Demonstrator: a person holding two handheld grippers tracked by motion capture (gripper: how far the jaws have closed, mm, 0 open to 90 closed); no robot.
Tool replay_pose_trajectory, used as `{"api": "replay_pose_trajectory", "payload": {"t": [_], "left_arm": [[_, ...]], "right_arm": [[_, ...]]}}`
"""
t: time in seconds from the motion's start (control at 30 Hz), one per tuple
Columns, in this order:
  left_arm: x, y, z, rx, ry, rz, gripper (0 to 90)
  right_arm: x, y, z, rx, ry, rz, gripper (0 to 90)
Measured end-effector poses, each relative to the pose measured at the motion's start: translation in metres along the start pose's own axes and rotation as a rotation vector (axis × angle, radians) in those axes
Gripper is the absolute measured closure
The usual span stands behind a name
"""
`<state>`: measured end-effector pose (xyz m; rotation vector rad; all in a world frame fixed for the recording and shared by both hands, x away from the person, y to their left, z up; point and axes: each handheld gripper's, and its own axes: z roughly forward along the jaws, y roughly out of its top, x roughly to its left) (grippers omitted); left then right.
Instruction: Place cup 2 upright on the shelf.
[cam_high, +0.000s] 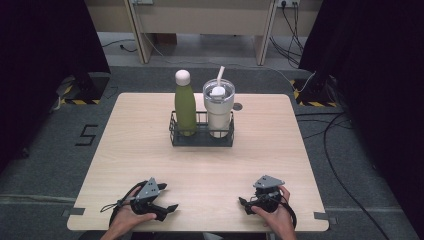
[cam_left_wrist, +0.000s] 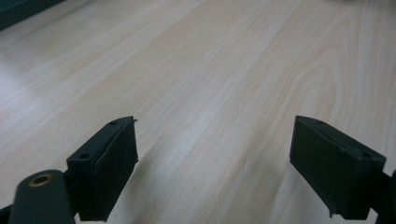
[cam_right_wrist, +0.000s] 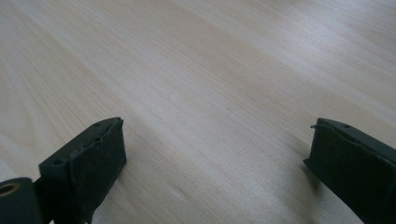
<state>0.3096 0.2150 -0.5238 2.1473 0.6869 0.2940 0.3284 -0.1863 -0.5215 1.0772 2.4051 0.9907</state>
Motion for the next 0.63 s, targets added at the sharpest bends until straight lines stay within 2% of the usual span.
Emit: {"api": "replay_pose_trajectory", "payload": {"t": [0.1,0.63], "left_arm": [[-0.0022,-0.0016,0.0008,0.051,-0.005,0.029,14.1],[-0.0024,-0.003,-0.0008,0.05,-0.004,0.023,13.6]], "right_arm": [[0.0,0.0,0.0,0.0,0.0,0.0,4.4],[0.0014,0.0004,0.0006,0.0,-0.003,0.002,4.0]]}}
